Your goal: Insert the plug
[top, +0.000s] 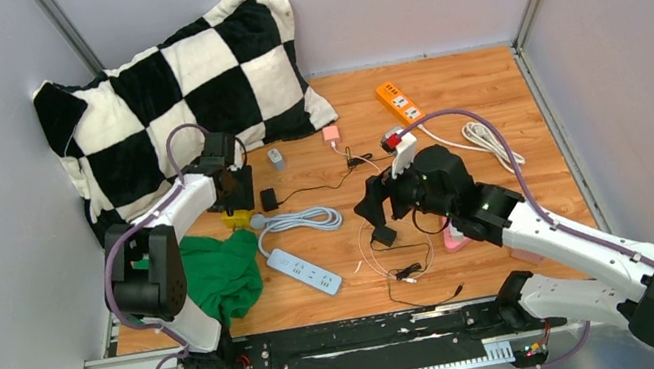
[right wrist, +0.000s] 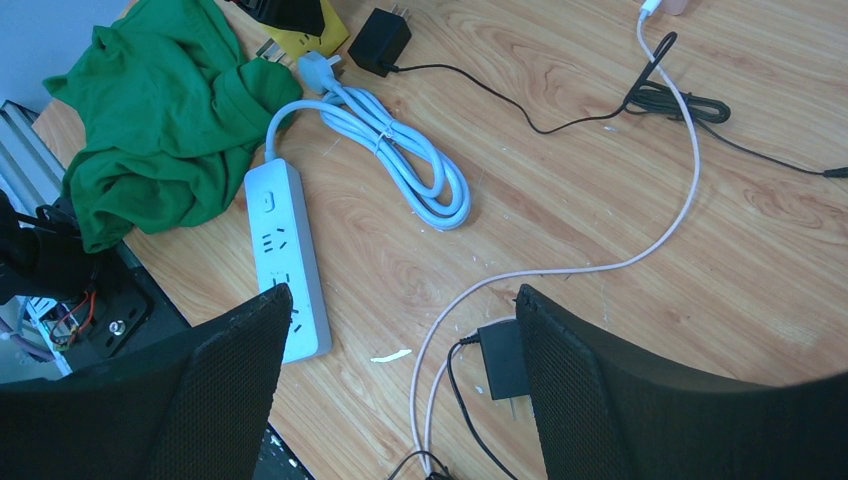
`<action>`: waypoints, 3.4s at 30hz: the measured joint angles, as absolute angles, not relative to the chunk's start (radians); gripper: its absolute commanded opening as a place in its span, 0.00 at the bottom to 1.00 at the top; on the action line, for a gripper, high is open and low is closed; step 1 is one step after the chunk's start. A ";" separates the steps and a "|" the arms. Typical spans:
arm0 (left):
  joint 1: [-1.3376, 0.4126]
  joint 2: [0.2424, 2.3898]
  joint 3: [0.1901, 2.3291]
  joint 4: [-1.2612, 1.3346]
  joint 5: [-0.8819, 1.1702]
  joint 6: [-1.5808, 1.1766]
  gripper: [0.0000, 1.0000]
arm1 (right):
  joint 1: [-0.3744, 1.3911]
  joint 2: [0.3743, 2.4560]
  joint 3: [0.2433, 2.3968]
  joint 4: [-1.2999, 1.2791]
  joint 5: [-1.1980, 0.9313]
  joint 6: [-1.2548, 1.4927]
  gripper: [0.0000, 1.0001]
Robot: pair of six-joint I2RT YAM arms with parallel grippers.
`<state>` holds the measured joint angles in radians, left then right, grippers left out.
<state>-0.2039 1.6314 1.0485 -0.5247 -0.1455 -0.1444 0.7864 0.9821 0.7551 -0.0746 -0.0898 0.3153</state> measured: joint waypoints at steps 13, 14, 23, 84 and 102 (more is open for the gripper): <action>-0.206 1.328 1.025 -0.460 0.094 -0.082 0.22 | 0.786 1.084 0.797 -0.076 -0.091 0.490 0.87; -0.208 1.297 1.015 -0.445 0.112 -0.080 0.22 | 0.785 1.093 0.812 -0.076 -0.096 0.505 0.88; -0.358 1.058 0.896 -0.345 0.237 0.000 0.21 | 0.779 1.262 1.077 -0.096 -0.205 0.599 0.94; 0.024 0.841 0.671 -0.335 0.323 -0.397 1.00 | 1.019 1.623 1.221 -0.188 -0.096 0.358 0.00; 0.033 0.767 0.569 -0.338 0.207 -0.437 1.00 | 1.113 1.727 1.265 -0.259 -0.058 0.339 0.00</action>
